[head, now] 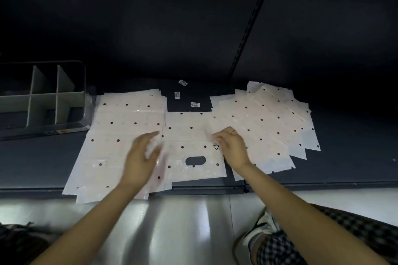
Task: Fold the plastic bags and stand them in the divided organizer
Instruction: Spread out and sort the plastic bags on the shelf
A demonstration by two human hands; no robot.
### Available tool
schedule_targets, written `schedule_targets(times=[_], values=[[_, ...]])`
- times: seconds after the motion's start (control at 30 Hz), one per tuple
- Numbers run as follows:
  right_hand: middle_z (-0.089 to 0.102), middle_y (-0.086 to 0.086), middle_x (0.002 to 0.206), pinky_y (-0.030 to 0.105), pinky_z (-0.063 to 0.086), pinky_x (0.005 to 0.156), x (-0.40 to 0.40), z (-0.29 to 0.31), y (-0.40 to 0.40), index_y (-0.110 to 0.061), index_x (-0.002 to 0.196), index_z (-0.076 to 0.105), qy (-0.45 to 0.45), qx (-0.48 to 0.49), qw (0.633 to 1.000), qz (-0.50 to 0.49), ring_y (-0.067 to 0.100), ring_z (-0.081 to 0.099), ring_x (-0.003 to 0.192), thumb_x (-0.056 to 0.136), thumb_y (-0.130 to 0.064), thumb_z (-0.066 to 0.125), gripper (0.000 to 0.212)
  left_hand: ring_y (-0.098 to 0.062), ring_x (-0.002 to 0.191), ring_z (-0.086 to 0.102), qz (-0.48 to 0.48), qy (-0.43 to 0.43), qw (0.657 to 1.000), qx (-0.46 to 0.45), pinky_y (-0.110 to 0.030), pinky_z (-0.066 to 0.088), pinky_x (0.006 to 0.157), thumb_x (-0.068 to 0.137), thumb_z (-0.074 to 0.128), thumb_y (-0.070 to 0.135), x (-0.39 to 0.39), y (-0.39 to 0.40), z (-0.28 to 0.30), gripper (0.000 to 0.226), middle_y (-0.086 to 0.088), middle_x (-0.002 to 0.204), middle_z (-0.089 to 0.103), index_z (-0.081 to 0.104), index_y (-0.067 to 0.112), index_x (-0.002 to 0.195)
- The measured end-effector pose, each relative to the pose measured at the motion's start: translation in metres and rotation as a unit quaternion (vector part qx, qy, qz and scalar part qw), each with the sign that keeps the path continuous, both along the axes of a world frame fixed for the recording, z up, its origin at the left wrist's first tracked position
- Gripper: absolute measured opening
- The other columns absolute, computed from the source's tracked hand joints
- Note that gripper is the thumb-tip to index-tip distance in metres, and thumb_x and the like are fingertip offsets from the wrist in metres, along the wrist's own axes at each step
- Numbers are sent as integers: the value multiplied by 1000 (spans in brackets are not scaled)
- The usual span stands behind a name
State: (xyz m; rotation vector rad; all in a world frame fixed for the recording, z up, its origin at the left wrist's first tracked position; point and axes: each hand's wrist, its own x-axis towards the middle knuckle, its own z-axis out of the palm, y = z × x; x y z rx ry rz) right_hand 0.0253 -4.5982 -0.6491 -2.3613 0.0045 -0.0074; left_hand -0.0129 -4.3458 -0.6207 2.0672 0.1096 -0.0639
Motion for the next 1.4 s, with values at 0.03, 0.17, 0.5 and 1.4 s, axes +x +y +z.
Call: schedule_targets(times=[0.03,0.17,0.5,1.4], values=[[55,6,94,13,43,83,-5,-1,12,-2,101,71,0,5,999,33,23,58,91,89,4,54,22,-20,113,52,-26,45,998,-39,-26,39,91,94,54,26,2,-13,4,39,-1,130,45,48,28,133],[63,9,93,14,38,84,-25,-8,40,-8,97,75,-23,-27,984,173,22,59,90,87,0,60,19,-25,116,53,-27,163,979,-120,-41,41,102,95,50,38,14,-43,3,41,-8,127,52,46,34,135],[34,4,150,42,30,111,12,-13,-67,-21,136,48,68,-170,980,-77,23,28,137,91,-49,51,52,-29,110,59,84,126,987,50,-28,40,95,89,57,0,22,-39,-30,27,-16,118,65,66,5,114],[70,11,102,16,41,89,1,24,-29,-6,97,72,-24,57,996,-60,25,63,99,90,-1,58,16,-21,106,58,-54,164,969,-176,-35,48,93,91,53,41,29,-43,7,35,-7,117,59,51,29,124]])
